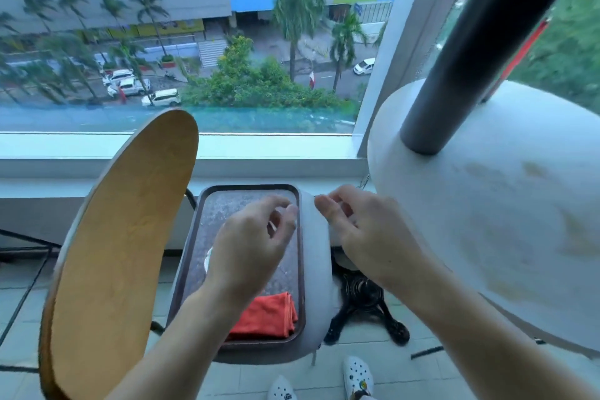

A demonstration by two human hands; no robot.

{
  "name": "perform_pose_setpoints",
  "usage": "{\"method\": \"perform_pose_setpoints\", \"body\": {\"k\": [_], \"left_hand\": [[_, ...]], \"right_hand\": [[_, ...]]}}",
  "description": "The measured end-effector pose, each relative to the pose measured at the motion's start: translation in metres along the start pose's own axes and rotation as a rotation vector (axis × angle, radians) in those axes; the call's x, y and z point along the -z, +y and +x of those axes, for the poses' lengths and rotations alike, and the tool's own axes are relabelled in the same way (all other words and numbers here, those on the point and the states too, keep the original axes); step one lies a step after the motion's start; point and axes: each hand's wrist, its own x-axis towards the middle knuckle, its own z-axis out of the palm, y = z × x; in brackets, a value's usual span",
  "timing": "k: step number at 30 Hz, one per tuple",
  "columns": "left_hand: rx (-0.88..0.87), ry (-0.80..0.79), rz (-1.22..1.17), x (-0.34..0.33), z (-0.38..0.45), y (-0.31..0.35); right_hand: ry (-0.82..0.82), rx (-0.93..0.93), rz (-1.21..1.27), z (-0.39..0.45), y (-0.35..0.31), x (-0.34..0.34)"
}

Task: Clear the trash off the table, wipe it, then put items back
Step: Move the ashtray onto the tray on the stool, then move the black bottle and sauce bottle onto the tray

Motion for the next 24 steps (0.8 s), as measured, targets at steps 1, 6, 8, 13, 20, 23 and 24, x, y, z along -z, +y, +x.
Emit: {"method": "perform_pose_setpoints", "body": {"k": [1,6,8,13,20,23,24], "left_hand": [[-0.029,0.011,-0.013,0.001,0.005,0.013],[-0.124,-0.004,-0.115,-0.011,0.027,0.074],[-0.145,-0.017,-0.162,-0.018,0.036,0.095],[-0.188,0.028,-0.264,-0.042,0.058,0.141],[-0.227,0.217,-0.254,-0.079,0.084,0.186],[-0.199,0.251,-0.292,-0.09,0.09,0.196],[-0.189,0.256,-0.3,-0.094,0.092,0.199]], "right_hand": [[0.042,0.009,-0.003,-0.002,0.001,0.013],[0.195,-0.068,-0.02,-0.013,0.023,0.074],[0.234,-0.101,-0.046,-0.014,0.038,0.094],[0.318,-0.169,-0.072,-0.005,0.089,0.141],[0.343,-0.191,-0.028,0.032,0.151,0.188],[0.346,-0.187,0.025,0.053,0.172,0.199],[0.35,-0.191,0.043,0.061,0.178,0.202]]}}
